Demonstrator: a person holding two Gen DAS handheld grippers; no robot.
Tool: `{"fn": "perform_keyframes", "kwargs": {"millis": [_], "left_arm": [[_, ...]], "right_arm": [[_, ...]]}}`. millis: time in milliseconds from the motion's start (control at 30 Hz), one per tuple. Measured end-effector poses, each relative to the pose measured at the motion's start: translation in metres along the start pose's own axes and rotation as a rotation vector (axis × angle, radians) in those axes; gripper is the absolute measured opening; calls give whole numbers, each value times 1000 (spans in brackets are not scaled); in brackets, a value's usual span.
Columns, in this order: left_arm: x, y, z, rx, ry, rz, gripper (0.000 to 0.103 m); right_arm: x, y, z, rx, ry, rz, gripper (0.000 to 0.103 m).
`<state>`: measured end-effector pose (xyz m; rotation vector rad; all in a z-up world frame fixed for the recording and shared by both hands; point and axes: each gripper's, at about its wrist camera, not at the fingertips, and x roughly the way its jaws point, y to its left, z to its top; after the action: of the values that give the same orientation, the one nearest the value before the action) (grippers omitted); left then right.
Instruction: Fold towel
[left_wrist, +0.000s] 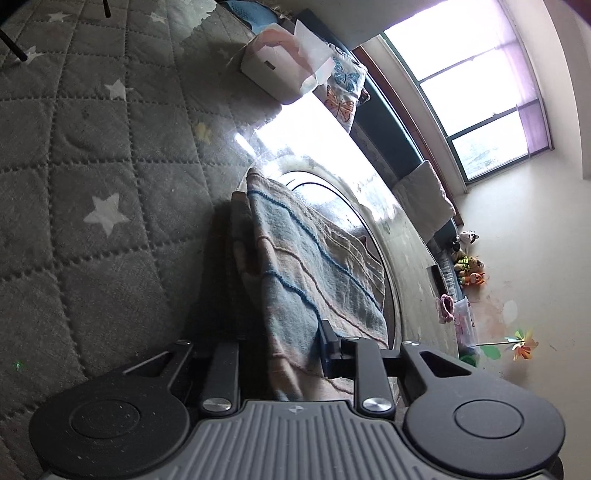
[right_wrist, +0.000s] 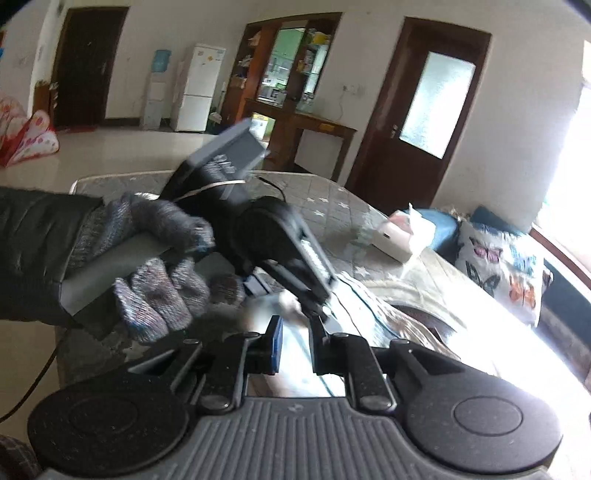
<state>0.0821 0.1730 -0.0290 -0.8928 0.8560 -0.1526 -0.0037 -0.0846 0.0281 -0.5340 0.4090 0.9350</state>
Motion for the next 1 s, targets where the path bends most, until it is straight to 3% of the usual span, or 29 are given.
{"fn": "perform_keyframes", "kwargs": {"millis": [467, 733, 1000], "left_arm": [[2, 0, 1, 8, 5, 1, 26], [2, 0, 2, 18, 7, -1, 26], [2, -1, 1, 27, 7, 1, 26]], "right_arm": [[45, -120, -46, 408, 172, -152, 22], [62, -148, -71, 539, 195, -176, 37], [66, -162, -82, 668, 184, -140, 37]]}}
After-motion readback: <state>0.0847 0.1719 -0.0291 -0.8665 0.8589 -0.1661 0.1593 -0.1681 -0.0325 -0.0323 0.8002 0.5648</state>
